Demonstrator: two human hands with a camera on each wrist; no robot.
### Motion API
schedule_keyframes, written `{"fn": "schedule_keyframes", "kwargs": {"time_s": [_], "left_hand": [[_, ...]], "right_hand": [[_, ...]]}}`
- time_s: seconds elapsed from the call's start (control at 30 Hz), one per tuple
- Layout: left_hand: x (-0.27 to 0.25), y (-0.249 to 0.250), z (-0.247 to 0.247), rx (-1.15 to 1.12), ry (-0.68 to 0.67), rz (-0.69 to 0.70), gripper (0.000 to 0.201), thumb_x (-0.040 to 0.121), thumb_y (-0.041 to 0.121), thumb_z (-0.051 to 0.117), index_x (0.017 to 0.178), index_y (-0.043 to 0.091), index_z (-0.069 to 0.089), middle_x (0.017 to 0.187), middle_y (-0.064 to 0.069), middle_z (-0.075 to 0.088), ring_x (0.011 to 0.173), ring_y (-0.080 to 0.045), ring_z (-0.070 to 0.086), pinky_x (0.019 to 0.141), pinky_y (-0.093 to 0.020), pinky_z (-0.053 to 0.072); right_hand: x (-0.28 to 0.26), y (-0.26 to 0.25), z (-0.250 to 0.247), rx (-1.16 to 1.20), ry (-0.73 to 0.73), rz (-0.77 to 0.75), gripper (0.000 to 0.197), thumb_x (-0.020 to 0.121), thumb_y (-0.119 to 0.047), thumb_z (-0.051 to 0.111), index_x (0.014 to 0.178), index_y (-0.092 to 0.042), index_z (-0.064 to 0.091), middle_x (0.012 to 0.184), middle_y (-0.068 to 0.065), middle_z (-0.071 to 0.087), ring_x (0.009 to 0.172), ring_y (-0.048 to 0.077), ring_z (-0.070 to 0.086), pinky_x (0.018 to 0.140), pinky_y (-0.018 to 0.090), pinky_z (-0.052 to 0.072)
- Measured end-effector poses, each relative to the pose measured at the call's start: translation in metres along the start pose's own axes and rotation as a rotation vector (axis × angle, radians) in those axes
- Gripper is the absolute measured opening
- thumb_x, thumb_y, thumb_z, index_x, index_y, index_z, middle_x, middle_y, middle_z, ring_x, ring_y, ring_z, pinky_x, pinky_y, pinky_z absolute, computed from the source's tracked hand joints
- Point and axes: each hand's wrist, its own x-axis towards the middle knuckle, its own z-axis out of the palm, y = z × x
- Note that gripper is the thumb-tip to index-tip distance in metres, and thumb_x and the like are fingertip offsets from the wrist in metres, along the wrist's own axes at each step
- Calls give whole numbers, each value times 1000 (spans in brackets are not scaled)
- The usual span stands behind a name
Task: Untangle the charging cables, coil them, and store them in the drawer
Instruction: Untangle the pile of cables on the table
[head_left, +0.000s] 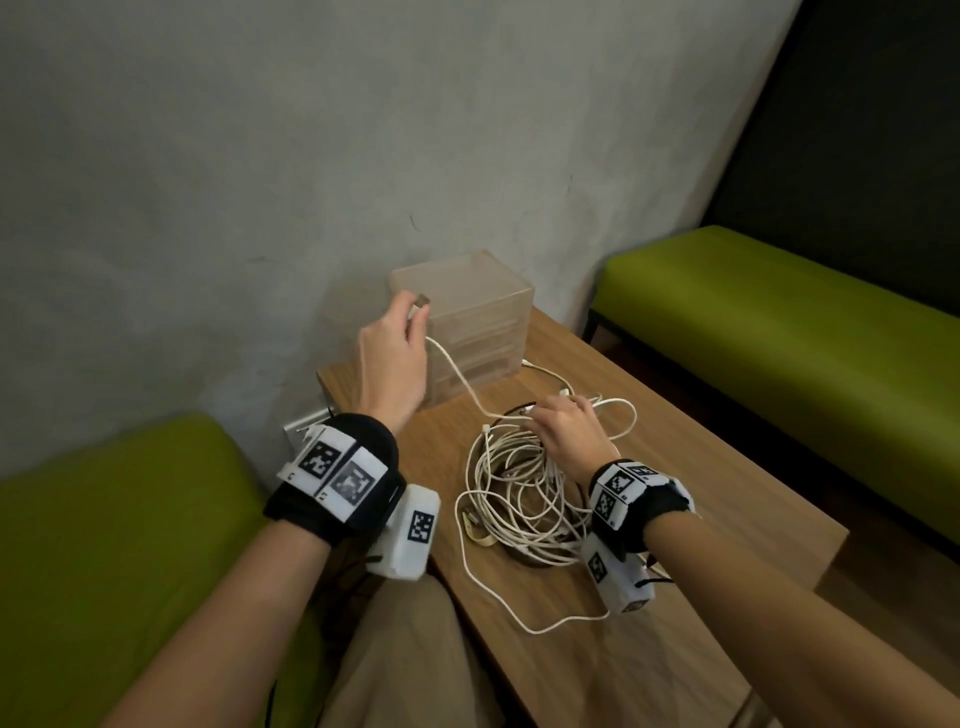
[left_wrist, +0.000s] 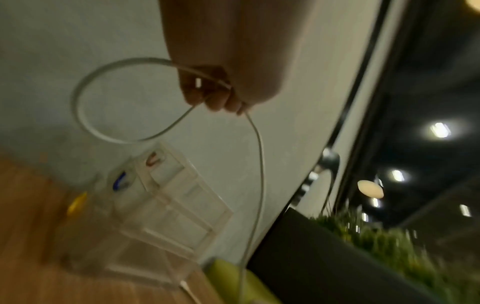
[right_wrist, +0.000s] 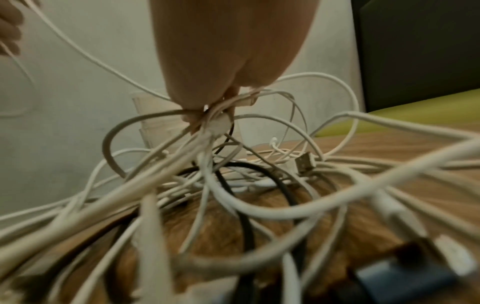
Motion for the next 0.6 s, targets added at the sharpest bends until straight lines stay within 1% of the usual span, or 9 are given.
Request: {"fn": "schedule_keyframes", "kwargs": {"time_s": [0.07, 0.1, 0.17, 0.23, 0.3, 0.33, 0.4, 0.5, 0.6], "left_hand": [[-6, 4, 6, 276, -66, 97, 21, 97, 22, 41, 103, 10, 58, 101, -7, 58, 91, -20, 54, 86, -34, 37], [-12, 9, 12, 302, -83, 192, 23, 95, 23, 43, 104, 9, 58, 114, -11, 55, 102, -25, 53, 92, -37, 38], [-28, 20, 30, 259, -206, 359, 22, 92, 24, 45, 100, 9, 59, 122, -12, 50, 107, -27, 52, 94, -38, 43], [-45, 21, 56, 185, -434, 322, 21, 93, 24, 45, 102, 10, 58, 119, -7, 48, 106, -19, 50, 91, -32, 45], [-53, 15, 79, 92, -549, 94, 19, 96, 23, 42, 101, 11, 56, 112, -6, 49, 103, -18, 50, 85, -30, 44], [-55, 11, 88, 44, -540, -11, 17, 96, 22, 41, 96, 12, 55, 105, -7, 52, 99, -20, 53, 78, -29, 43], [-57, 7, 101, 25, -493, -88, 16, 97, 20, 40, 86, 12, 49, 89, -7, 55, 86, -25, 57, 68, -30, 39], [-59, 2, 112, 56, -485, -55, 15, 97, 18, 38, 90, 10, 49, 82, -8, 57, 75, -24, 56, 64, -35, 43], [-57, -10, 112, 44, -460, -50, 18, 95, 18, 46, 88, 5, 55, 81, -17, 64, 73, -30, 59, 64, -31, 40]], "right_hand": [[-2, -4, 0, -25, 61, -12, 21, 92, -25, 53, 98, -11, 68, 101, 7, 58, 101, 23, 51, 104, 43, 30], [-3, -6, 0, -58, 85, -9, 19, 90, -23, 57, 96, -10, 69, 98, 8, 57, 98, 25, 51, 101, 47, 33], [-5, -10, 1, -140, 140, 20, 15, 85, -23, 63, 92, -12, 70, 94, 10, 58, 96, 29, 51, 98, 57, 35], [-7, -13, 2, -180, 190, 72, 17, 81, -24, 62, 92, -13, 70, 98, 12, 60, 101, 33, 51, 98, 63, 32], [-8, -15, 1, -164, 184, 123, 24, 83, -28, 53, 93, -14, 69, 103, 11, 58, 104, 34, 50, 96, 60, 33], [-8, -15, 1, -149, 180, 140, 27, 84, -30, 48, 93, -15, 69, 103, 9, 57, 103, 32, 48, 95, 57, 33], [-9, -13, 0, -98, 206, 135, 23, 86, -30, 52, 88, -17, 71, 100, 7, 56, 99, 29, 48, 91, 53, 34], [-12, -8, -2, -36, 228, 85, 15, 84, -28, 63, 89, -16, 71, 100, 7, 57, 99, 27, 50, 93, 53, 35], [-19, 3, -7, -7, 134, 42, 32, 84, -43, 58, 110, -24, 65, 118, 3, 55, 115, 21, 47, 104, 53, 23]]}}
